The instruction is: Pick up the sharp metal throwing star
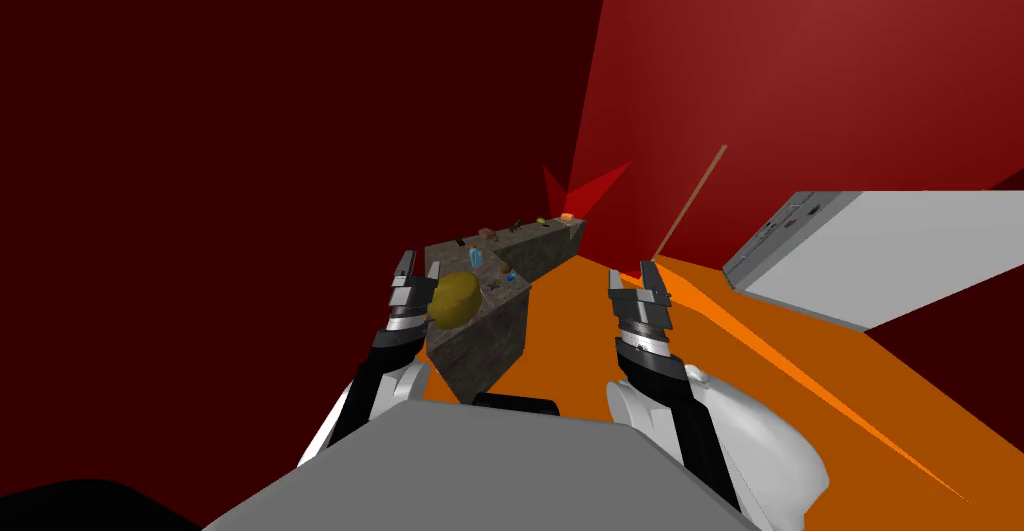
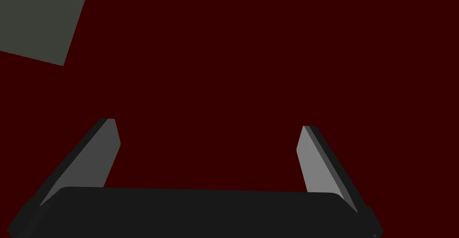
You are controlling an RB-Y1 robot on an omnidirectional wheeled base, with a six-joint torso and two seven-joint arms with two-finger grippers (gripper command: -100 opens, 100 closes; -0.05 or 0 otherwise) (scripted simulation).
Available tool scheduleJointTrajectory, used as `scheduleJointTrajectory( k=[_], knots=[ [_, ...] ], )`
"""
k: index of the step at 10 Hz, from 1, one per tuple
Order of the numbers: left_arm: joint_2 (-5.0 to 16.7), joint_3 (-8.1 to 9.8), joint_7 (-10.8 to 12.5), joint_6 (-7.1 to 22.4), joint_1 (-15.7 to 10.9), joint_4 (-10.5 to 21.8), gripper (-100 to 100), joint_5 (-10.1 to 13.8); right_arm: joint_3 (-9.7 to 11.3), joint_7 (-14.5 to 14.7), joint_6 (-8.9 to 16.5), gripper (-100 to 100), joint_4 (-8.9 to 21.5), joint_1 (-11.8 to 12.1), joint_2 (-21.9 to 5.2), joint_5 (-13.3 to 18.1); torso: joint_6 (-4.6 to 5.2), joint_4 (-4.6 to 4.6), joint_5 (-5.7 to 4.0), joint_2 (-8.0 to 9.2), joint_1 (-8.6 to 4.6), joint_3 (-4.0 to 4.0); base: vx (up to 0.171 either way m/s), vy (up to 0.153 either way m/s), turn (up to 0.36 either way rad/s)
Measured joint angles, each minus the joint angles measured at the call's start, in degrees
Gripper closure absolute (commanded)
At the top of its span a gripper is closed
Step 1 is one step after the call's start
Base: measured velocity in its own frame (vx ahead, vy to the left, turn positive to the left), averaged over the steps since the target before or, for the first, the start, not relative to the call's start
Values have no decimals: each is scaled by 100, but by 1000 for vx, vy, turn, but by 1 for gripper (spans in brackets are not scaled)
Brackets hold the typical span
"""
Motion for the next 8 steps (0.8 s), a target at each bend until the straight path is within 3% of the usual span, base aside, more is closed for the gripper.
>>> scheduleJointTrajectory(
  k=[5, 8],
  knots=[
    [567, 237, -145, 599, -67, -87, -100, 123, 1, 0, 0, 0, 0, 0, 0, 0, 1, -1, -4, -3, -19, -2, 9, -46, -76],
    [708, 356, -268, 1011, -71, -159, -100, 178, 0, 0, 0, 0, 0, 0, 0, 0, 1, -1, -4, -4, -17, -2, 11, -37, -46]
  ],
)
